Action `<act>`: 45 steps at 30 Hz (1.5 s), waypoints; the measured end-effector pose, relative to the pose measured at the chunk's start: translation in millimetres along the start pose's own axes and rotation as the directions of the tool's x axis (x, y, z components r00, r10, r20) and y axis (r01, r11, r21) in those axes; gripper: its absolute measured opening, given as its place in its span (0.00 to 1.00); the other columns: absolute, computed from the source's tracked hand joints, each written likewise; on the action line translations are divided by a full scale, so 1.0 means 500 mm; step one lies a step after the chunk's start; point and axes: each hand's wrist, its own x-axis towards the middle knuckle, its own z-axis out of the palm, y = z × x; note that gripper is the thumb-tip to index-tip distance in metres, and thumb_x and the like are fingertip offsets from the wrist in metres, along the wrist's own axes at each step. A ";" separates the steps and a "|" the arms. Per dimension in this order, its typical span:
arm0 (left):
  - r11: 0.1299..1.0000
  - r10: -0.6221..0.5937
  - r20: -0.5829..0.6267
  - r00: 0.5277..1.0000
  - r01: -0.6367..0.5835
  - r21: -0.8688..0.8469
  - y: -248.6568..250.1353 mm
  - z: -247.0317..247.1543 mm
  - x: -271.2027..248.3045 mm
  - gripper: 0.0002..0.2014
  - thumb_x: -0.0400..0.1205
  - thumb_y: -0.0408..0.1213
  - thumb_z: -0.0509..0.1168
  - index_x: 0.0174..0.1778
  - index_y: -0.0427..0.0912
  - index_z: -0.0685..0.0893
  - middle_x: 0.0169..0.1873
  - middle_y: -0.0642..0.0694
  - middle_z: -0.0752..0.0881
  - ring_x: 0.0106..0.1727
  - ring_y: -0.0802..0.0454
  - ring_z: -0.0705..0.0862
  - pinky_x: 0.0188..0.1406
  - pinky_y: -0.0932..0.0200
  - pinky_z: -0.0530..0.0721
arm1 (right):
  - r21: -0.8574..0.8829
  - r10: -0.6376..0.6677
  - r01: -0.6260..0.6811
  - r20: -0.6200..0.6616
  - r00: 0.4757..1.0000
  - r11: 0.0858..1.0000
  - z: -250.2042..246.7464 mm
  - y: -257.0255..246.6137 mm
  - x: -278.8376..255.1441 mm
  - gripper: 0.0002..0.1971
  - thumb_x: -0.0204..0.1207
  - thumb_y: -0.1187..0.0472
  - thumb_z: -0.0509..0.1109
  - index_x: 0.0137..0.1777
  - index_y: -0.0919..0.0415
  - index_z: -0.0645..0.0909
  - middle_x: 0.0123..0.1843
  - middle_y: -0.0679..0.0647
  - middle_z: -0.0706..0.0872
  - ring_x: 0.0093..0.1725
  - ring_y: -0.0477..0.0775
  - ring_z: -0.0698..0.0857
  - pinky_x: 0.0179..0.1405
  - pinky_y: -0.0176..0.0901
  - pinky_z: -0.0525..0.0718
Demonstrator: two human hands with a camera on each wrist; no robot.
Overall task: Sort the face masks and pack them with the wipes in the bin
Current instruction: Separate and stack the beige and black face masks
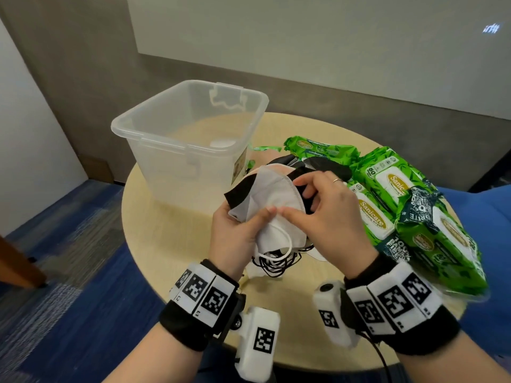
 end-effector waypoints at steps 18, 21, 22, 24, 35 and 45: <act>0.981 0.184 0.050 0.982 -0.180 -0.067 0.008 -0.008 -0.007 0.42 0.73 0.13 0.64 0.69 0.66 0.65 0.70 0.41 0.77 0.65 0.46 0.82 0.58 0.51 0.85 | 0.182 -0.024 -0.005 0.153 0.988 0.983 0.004 -0.002 -0.001 0.14 0.64 0.67 0.78 0.28 0.52 0.77 0.29 0.49 0.83 0.29 0.45 0.76 0.29 0.36 0.75; 0.976 0.207 0.063 0.976 -0.201 -0.090 0.010 -0.011 -0.005 0.43 0.76 0.15 0.62 0.69 0.71 0.61 0.70 0.38 0.76 0.62 0.48 0.84 0.52 0.55 0.87 | 0.154 -0.080 0.055 0.166 0.983 0.987 0.000 -0.002 -0.002 0.21 0.65 0.69 0.76 0.28 0.43 0.72 0.32 0.52 0.86 0.32 0.49 0.81 0.33 0.49 0.81; 0.976 0.204 0.071 0.976 -0.197 -0.093 0.011 -0.011 -0.003 0.43 0.76 0.16 0.62 0.69 0.72 0.61 0.69 0.36 0.77 0.62 0.47 0.84 0.52 0.54 0.87 | 0.153 -0.091 0.065 0.169 0.981 0.986 -0.002 -0.002 -0.001 0.22 0.65 0.70 0.76 0.28 0.43 0.71 0.33 0.52 0.87 0.33 0.51 0.82 0.35 0.51 0.81; 0.981 0.179 0.074 0.981 -0.173 -0.087 0.012 -0.013 0.000 0.39 0.78 0.19 0.62 0.68 0.73 0.65 0.66 0.32 0.79 0.61 0.42 0.84 0.57 0.46 0.85 | 0.165 -0.113 0.082 0.185 0.976 0.983 -0.005 -0.001 0.001 0.21 0.65 0.70 0.76 0.29 0.44 0.72 0.34 0.53 0.88 0.36 0.53 0.84 0.36 0.53 0.81; 0.992 0.082 0.064 0.995 -0.075 -0.104 0.019 -0.029 0.015 0.36 0.81 0.18 0.54 0.64 0.72 0.71 0.29 0.46 0.80 0.33 0.51 0.80 0.35 0.58 0.83 | 0.227 -0.240 0.184 0.250 0.938 0.956 -0.018 0.004 0.004 0.22 0.65 0.72 0.73 0.31 0.44 0.68 0.43 0.52 0.90 0.50 0.44 0.84 0.47 0.47 0.81; 1.000 0.004 0.098 0.995 -0.007 0.026 0.026 -0.020 0.031 0.20 0.70 0.23 0.54 0.38 0.40 0.92 0.61 0.48 0.85 0.63 0.53 0.82 0.52 0.61 0.81 | 0.208 -0.360 0.312 0.256 0.897 0.927 -0.006 0.012 -0.005 0.14 0.64 0.69 0.69 0.34 0.50 0.70 0.35 0.55 0.85 0.47 0.65 0.86 0.44 0.63 0.83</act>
